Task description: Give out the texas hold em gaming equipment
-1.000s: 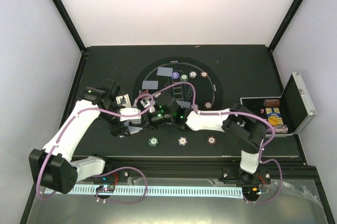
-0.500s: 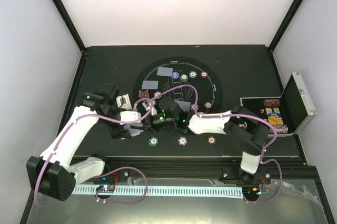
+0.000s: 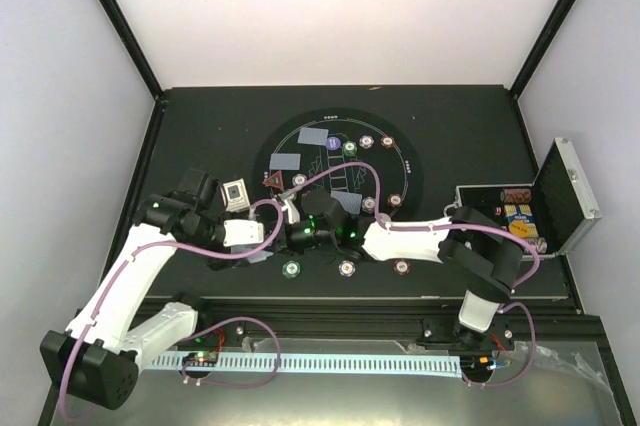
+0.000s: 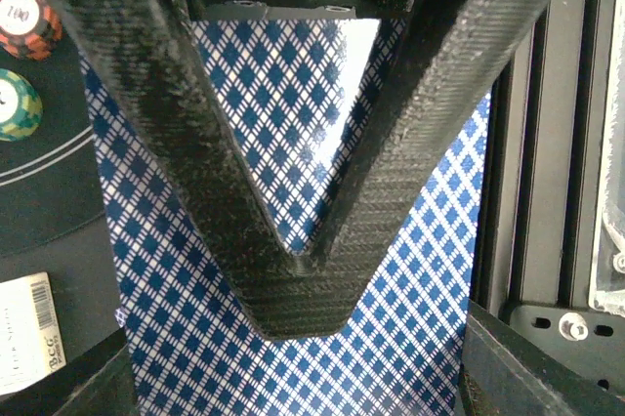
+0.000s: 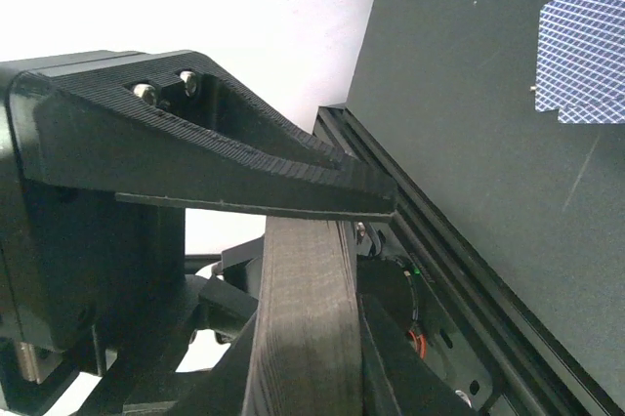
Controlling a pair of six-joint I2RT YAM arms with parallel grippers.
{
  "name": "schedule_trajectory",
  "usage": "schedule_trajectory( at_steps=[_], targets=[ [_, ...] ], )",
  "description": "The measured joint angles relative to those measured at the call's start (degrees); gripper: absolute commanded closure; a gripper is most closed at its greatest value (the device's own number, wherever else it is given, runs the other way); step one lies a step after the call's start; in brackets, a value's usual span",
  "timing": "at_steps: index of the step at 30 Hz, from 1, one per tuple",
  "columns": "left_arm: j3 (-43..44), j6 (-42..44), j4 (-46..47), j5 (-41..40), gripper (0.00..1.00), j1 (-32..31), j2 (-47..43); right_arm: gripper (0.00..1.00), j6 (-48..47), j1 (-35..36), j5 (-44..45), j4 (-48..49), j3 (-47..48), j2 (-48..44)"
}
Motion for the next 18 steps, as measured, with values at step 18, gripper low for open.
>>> schedule_trajectory(
  at_steps=[18],
  targets=[
    [-0.55, 1.57, 2.86, 2.78, 0.09, 0.0, -0.5, 0.99, 0.35, 0.24, 0.87, -2.64, -0.55, -1.46]
  ],
)
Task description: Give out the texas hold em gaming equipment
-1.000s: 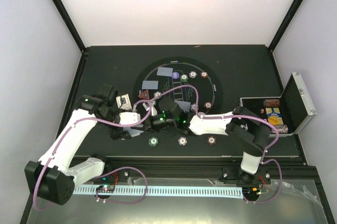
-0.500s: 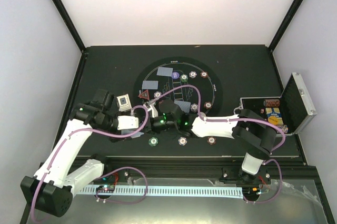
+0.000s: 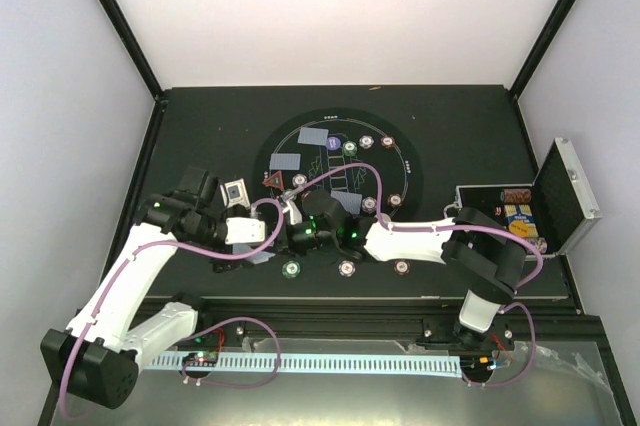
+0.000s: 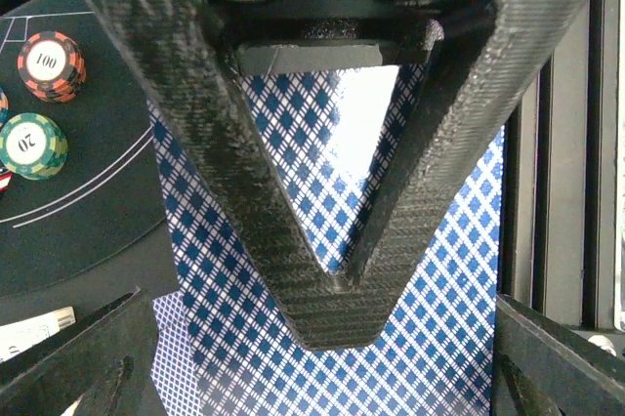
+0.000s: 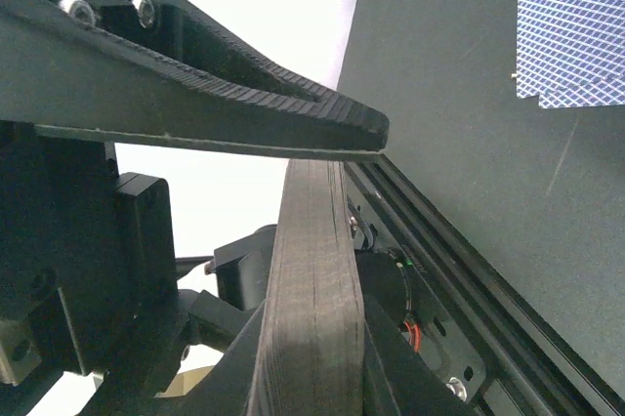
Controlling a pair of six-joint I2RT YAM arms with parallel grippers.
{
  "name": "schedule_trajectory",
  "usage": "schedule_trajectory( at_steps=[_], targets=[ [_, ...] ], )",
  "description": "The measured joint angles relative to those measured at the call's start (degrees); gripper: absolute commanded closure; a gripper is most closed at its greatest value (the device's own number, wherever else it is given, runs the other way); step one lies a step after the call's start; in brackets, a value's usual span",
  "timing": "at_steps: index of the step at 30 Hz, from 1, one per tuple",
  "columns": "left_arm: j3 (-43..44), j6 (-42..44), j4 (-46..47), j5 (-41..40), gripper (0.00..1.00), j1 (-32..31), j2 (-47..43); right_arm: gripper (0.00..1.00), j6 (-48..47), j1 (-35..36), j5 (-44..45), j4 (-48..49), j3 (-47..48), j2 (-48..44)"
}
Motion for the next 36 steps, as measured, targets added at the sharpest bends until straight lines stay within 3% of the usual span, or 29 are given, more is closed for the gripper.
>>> schedule_trajectory(
  at_steps=[16, 24, 27, 31, 36],
  targets=[
    [0.72, 1.05, -2.27, 0.74, 0.28, 0.0, 2.78, 0.99, 0.17, 0.0, 0.2, -0.72, -0.09, 0.0],
    [1.33, 0.7, -3.21, 0.83, 0.51, 0.0, 3.61, 0.99, -0.22, -0.04, 0.66, -1.77, 0.09, 0.04],
    [1.36, 0.59, -3.26, 0.83, 0.48, 0.0, 3.63, 0.99, -0.22, -0.04, 0.63, -1.81, 0.15, 0.04],
    [1.36, 0.37, -3.26, 0.83, 0.24, 0.0, 3.63, 0.99, -0.17, -0.04, 0.57, -1.9, 0.28, 0.13],
    [1.25, -0.02, -2.12, 1.68, 0.2, 0.0, 3.43, 0.99, 0.48, 0.0, 0.11, -1.49, 1.22, 0.48]
  ],
)
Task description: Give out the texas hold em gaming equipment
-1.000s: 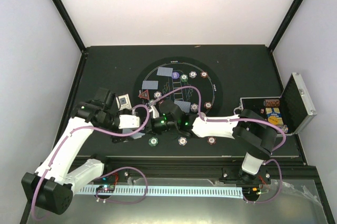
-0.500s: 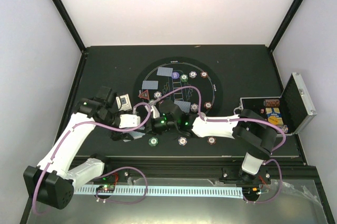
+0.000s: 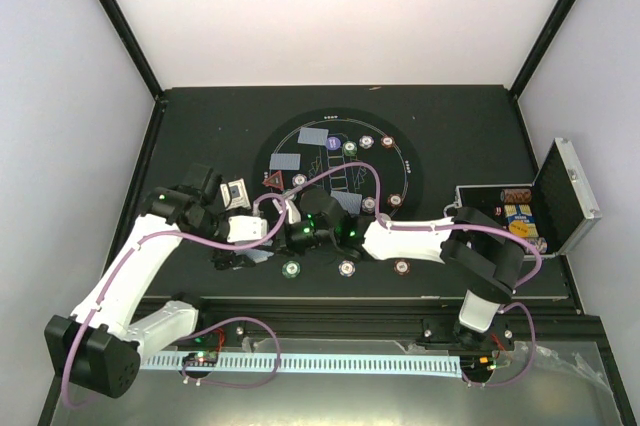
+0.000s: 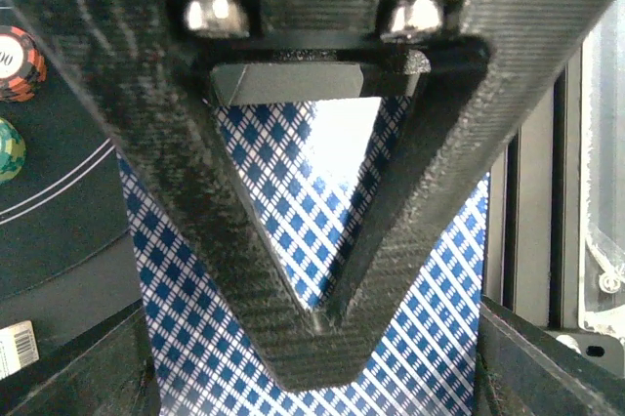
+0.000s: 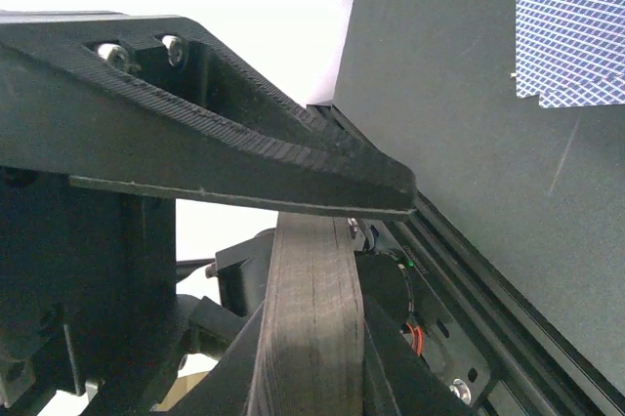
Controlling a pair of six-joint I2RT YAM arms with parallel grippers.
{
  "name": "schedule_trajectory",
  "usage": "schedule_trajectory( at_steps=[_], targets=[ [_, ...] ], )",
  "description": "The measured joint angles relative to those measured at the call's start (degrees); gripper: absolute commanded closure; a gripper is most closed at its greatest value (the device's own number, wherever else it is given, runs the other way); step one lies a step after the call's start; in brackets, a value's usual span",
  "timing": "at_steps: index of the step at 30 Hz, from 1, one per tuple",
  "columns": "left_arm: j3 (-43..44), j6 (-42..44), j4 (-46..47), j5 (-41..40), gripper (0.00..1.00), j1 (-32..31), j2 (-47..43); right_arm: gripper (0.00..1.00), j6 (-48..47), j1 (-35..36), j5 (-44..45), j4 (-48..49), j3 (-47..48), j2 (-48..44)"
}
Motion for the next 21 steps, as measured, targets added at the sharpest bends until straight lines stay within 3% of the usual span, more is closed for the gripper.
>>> schedule_trajectory(
  at_steps=[10, 14, 21],
  targets=[
    [-0.37, -0.09, 0.52, 0.02, 0.26, 0.0, 0.5, 0.99, 0.61, -0.02, 0.02, 0.0, 0.22, 0.11],
    [-0.52, -0.04, 0.42, -1.07, 0.2, 0.0, 0.52, 0.99, 0.94, -0.02, 0.22, 0.0, 0.22, 0.37],
    [-1.99, 0.87, 0.5, -2.05, 0.18, 0.0, -1.22, 0.99, 1.27, 0.0, 0.07, 0.0, 0.22, 0.96]
  ],
)
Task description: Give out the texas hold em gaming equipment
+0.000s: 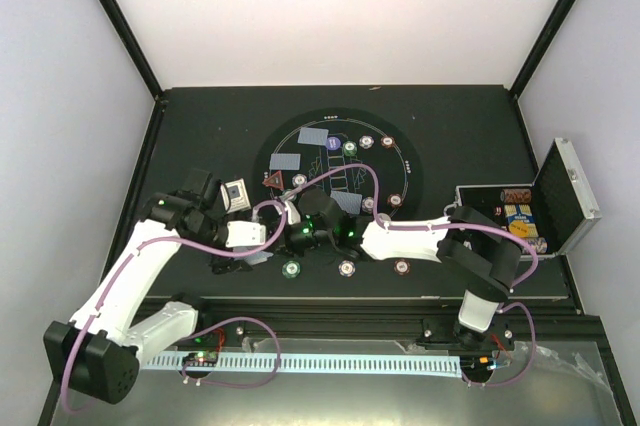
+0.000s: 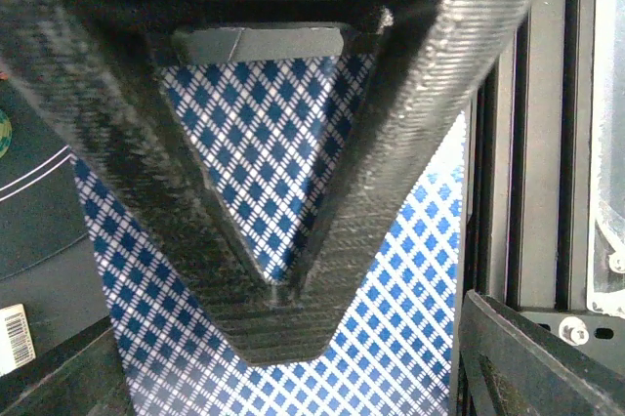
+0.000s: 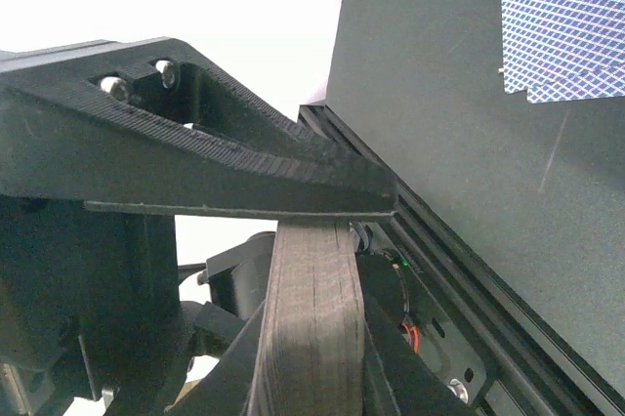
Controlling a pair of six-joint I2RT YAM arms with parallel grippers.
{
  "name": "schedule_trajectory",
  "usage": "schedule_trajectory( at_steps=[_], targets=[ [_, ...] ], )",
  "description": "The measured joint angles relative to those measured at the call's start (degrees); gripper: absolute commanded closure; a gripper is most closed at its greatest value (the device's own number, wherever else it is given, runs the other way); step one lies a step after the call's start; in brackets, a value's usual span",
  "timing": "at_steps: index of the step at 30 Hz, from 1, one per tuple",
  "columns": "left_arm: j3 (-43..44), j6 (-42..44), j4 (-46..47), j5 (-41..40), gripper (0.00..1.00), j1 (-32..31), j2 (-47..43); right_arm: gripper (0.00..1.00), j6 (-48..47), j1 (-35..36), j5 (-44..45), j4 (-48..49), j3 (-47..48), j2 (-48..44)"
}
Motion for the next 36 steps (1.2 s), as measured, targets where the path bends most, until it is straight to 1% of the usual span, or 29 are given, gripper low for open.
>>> schedule_trajectory(
  at_steps=[10, 15, 19, 26, 30, 31, 32, 34, 36],
  targets=[
    [-1.11, 0.09, 0.22, 0.0, 0.17, 0.0, -0.68, 0.99, 0.22, 0.0, 0.0, 0.09, -0.02, 0.0],
    [-1.2, -0.48, 0.59, -0.07, 0.24, 0.0, 0.2, 0.99, 0.48, 0.0, 0.0, 0.83, -0.02, 0.02],
    [-1.18, -1.16, 0.94, -0.13, 0.27, 0.0, 0.68, 0.99, 0.61, 0.0, 0.04, 0.83, -0.02, 0.04],
    [-0.81, -1.84, 1.07, -0.33, 0.24, 0.0, 0.57, 0.99, 0.57, 0.0, 0.33, 0.2, -0.02, 0.81],
    [-0.42, -2.01, 1.07, -0.55, 0.33, 0.0, -0.13, 0.99, 0.5, 0.0, 0.68, -0.7, -0.02, 1.55],
    [-0.39, -2.05, 1.14, -0.72, 0.33, 0.0, -0.26, 0.99, 0.39, 0.0, 0.66, -0.9, -0.02, 1.62],
    [-0.39, -2.08, 1.16, -0.76, 0.29, 0.0, -0.28, 0.99, 0.37, 0.0, 0.81, -1.03, -0.02, 1.64],
    [-0.39, -2.14, 1.16, -0.85, 0.17, 0.0, -0.24, 0.99, 0.35, 0.0, 0.96, -1.27, -0.13, 1.66],
    [-0.39, -2.29, 1.2, -1.07, 0.1, -0.02, -0.13, 0.99, 0.37, 0.0, 1.09, -0.92, -0.13, 1.6]
  ],
)
